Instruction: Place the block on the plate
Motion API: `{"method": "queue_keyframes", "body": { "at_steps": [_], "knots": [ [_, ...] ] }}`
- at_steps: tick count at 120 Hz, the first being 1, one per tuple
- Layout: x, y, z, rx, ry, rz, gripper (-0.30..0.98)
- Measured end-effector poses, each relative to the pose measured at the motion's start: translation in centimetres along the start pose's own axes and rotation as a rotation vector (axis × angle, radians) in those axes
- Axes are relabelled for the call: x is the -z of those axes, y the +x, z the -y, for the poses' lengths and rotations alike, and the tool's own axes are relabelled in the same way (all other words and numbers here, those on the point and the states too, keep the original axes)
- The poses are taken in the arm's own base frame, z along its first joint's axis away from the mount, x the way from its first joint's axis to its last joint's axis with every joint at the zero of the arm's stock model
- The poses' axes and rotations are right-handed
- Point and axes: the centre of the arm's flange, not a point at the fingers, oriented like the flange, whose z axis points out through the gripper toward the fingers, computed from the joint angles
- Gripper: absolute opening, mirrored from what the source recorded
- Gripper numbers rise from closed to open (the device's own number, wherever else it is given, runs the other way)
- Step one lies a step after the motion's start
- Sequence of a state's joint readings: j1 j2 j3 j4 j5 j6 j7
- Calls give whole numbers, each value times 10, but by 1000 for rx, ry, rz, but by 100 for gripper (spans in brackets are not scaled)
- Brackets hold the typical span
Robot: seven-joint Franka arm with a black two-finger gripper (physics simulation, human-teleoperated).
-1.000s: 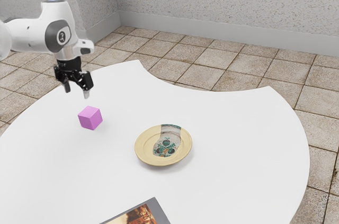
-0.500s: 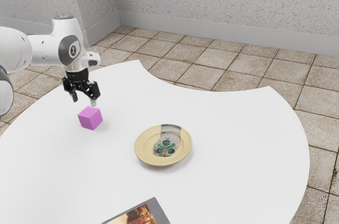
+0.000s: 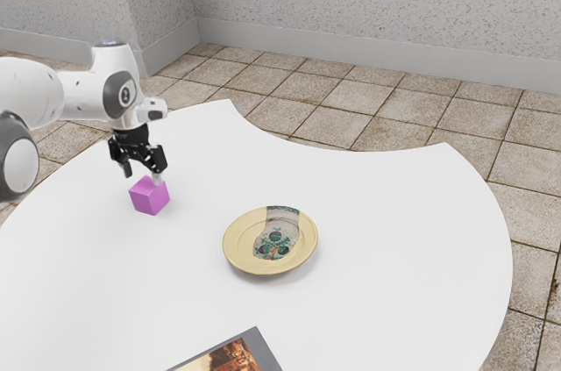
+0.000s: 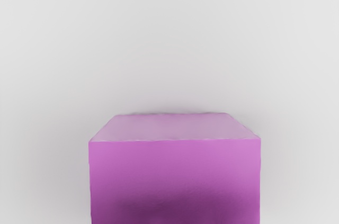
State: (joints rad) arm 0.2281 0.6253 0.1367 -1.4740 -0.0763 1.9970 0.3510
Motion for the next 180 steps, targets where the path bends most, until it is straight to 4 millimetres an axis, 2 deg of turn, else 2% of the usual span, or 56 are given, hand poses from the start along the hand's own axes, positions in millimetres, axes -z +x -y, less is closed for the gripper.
{"method": "queue_keyframes", "body": {
  "at_steps": [64,83,114,144,180],
  "knots": [
    [-34,5,-3,-31,-13,29,69],
    [-45,6,1,-28,-18,29,61],
    [-44,9,0,-37,-13,17,44],
    [-43,9,-2,-42,-6,14,42],
    [-31,8,-4,-50,11,4,39]
  ]
}}
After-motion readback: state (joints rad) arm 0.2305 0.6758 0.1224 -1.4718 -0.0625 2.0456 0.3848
